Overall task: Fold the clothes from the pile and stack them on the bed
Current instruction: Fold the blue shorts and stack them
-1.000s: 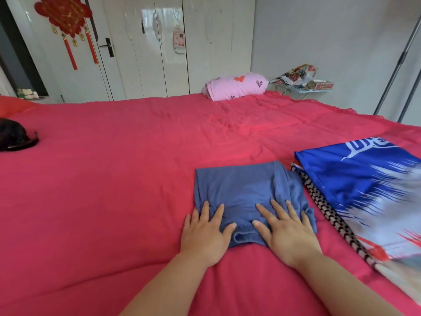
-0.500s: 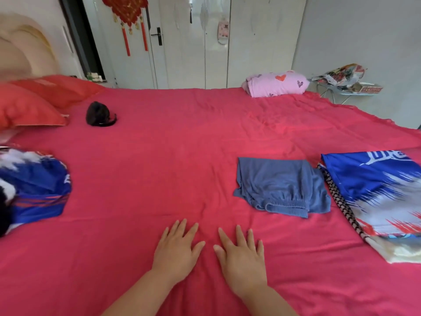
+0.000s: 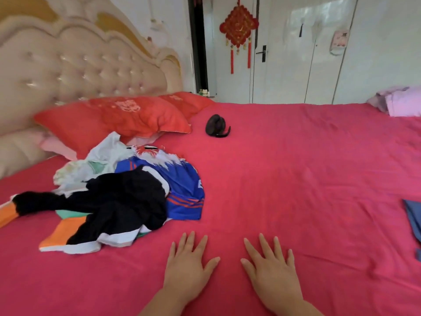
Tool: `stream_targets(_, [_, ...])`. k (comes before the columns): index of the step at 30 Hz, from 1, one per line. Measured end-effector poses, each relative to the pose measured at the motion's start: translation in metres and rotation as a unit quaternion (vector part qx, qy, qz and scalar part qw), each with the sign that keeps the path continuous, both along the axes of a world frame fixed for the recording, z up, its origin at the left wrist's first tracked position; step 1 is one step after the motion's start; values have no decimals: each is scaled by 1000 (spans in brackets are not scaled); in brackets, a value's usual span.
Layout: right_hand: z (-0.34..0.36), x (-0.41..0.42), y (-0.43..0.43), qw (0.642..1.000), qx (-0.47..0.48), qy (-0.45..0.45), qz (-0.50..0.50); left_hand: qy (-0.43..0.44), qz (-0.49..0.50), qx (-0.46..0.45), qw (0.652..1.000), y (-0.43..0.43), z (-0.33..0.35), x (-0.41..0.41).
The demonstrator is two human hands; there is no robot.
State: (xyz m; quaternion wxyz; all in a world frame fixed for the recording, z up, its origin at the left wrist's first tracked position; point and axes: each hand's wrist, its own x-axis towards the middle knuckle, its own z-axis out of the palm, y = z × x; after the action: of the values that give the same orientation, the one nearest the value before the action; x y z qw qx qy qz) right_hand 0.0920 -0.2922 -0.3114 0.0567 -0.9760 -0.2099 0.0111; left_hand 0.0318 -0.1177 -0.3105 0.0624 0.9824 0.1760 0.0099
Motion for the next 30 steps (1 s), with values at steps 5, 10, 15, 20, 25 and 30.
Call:
stream_targets(5, [-37, 14, 35, 997, 56, 43, -12, -92, 26, 49, 994, 56, -7, 31])
stream_targets(10, [-41, 19, 36, 995, 88, 23, -28, -76, 56, 75, 993, 93, -3, 74])
stream_targets(15, [-38, 18, 35, 994, 98, 40, -33, -211, 6, 108, 972, 67, -14, 73])
stream_targets(20, [-30, 19, 21, 989, 144, 33, 19, -220, -54, -48, 973, 11, -31, 21])
stream_targets(25, [-11, 2, 0, 956, 286, 58, 17, -66, -206, -130, 968, -73, 11, -15])
stream_targets(30, [20, -34, -53, 879, 405, 228, -106, -4, -248, -158, 956, -118, 28, -53])
